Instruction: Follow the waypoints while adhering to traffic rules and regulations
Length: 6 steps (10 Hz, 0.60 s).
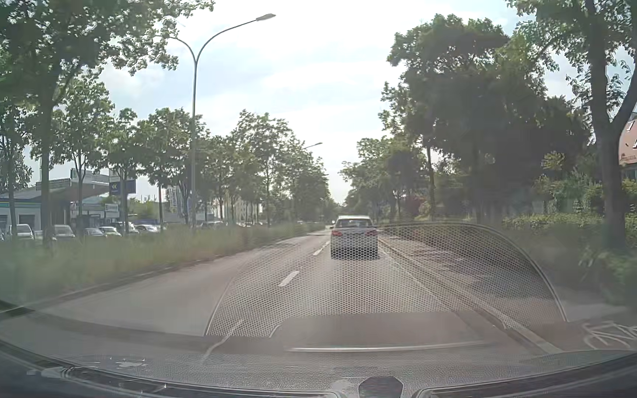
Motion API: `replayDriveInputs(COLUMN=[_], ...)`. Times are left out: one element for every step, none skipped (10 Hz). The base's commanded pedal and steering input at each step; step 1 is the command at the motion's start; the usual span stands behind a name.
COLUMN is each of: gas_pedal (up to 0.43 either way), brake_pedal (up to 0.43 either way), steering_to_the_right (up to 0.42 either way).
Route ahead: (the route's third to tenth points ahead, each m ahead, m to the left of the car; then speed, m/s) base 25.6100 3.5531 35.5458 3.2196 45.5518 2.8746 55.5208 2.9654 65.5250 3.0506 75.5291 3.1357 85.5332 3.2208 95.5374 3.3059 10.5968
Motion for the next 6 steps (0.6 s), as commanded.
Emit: replayDriveInputs(gas_pedal=[0.008, 0.008, 0.008, 0.008, 0.008, 0.008], brake_pedal=[0.000, 0.000, 0.000, 0.000, 0.000, 0.000], steering_to_the_right=[0.000, 0.000, 0.000, 0.000, 0.000, 0.000])
